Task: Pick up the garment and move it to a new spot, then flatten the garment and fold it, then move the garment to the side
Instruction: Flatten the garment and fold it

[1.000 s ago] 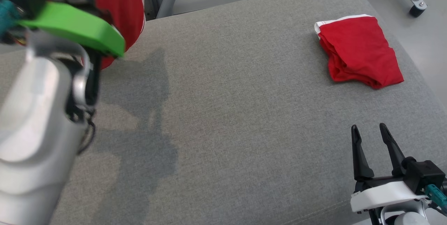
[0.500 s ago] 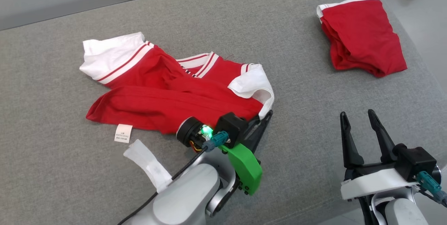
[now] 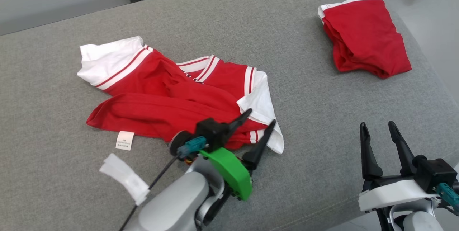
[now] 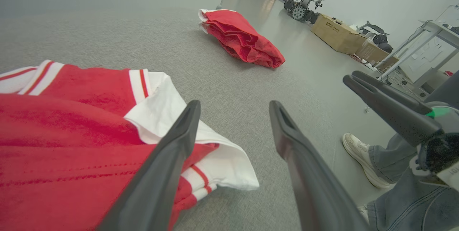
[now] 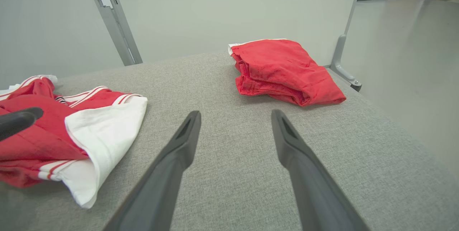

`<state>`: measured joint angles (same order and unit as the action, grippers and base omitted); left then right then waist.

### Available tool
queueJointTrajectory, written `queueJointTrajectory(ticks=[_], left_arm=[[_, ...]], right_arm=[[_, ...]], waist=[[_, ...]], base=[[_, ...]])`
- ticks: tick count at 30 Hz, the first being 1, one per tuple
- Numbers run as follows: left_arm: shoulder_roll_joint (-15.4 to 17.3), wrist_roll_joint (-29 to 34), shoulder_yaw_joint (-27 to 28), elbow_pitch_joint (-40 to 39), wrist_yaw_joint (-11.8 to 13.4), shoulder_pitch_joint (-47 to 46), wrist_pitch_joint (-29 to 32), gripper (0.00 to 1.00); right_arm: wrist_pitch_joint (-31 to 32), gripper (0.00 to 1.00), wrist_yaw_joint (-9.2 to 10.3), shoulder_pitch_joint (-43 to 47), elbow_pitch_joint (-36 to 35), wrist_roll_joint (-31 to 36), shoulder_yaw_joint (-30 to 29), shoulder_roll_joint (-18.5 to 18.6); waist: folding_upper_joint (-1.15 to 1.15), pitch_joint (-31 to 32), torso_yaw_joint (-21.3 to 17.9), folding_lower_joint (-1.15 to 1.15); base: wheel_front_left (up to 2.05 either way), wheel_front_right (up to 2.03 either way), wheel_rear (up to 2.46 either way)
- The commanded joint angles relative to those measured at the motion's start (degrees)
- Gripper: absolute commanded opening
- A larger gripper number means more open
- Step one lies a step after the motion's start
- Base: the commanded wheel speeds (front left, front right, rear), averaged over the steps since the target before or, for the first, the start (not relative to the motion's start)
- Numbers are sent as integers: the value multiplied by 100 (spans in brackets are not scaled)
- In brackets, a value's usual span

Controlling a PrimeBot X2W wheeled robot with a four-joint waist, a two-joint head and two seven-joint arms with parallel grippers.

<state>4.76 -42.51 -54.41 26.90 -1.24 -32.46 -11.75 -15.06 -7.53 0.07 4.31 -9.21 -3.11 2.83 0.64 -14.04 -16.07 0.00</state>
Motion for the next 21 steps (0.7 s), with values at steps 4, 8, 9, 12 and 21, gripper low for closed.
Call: queueJointTrajectory(ticks=[4, 8, 9, 12, 21], left_arm=[[836, -78, 408, -604, 432, 317, 23, 100], [1326, -107, 599, -752, 650, 351, 244, 100], [1437, -180, 649, -754, 671, 350, 346, 100], [1772, -29, 546, -717, 617, 106, 709, 100], [1756, 540, -302, -1153, -11, -676, 1798, 100]], right_arm=[[-16, 100, 9, 117, -59, 27, -108, 14], [-16, 100, 9, 128, -57, 66, -78, 12], [-16, 100, 9, 118, -59, 72, -74, 15], [-16, 100, 9, 65, -54, 91, -29, 13], [-16, 100, 9, 0, -47, 114, 0, 13]], waist=[[-64, 128, 211, 0], [-64, 130, 327, 0], [-64, 130, 364, 0], [-64, 116, 425, 0], [-64, 10, 506, 0]], base=[[0, 0, 0], [0, 0, 0], [0, 0, 0], [0, 0, 0], [0, 0, 0]])
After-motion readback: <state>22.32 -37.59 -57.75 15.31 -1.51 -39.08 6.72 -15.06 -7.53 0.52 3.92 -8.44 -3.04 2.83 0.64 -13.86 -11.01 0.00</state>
